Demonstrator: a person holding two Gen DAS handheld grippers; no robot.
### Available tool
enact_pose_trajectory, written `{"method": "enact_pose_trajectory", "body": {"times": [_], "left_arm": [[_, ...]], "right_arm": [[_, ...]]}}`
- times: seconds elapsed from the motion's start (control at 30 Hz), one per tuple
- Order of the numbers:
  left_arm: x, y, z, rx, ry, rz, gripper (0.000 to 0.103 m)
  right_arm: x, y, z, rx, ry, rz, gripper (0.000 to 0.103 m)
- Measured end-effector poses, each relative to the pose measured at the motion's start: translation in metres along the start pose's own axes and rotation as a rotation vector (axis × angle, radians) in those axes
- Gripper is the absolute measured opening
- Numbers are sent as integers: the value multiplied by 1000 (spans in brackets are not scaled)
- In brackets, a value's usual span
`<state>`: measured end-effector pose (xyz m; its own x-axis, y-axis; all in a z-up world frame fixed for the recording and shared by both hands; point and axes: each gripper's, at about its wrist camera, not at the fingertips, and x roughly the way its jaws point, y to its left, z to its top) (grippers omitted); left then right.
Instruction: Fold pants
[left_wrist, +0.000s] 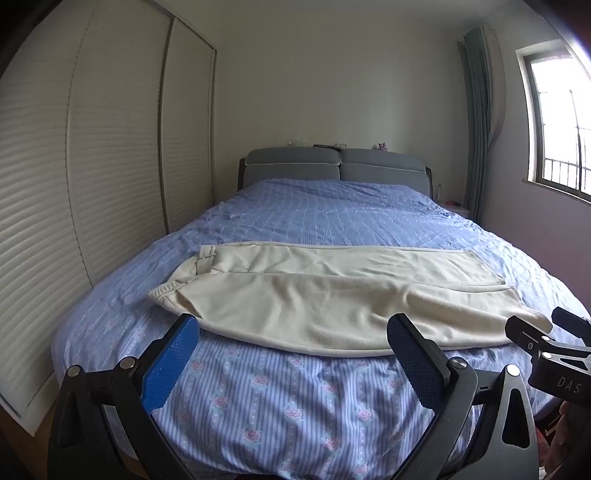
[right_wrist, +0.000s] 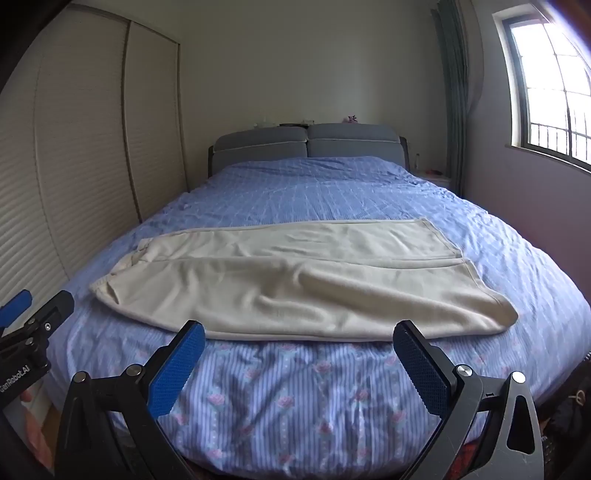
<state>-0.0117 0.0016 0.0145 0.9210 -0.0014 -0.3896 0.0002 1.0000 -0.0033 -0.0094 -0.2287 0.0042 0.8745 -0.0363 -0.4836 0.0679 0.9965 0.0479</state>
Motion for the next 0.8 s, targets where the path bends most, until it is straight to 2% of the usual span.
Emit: {"method": "enact_pose_trajectory", "body": {"times": [0.8], "left_arm": [[-1, 3, 2, 2, 13, -5, 103]], "right_arm": [[-6, 3, 1, -1, -8, 1, 103]]}}
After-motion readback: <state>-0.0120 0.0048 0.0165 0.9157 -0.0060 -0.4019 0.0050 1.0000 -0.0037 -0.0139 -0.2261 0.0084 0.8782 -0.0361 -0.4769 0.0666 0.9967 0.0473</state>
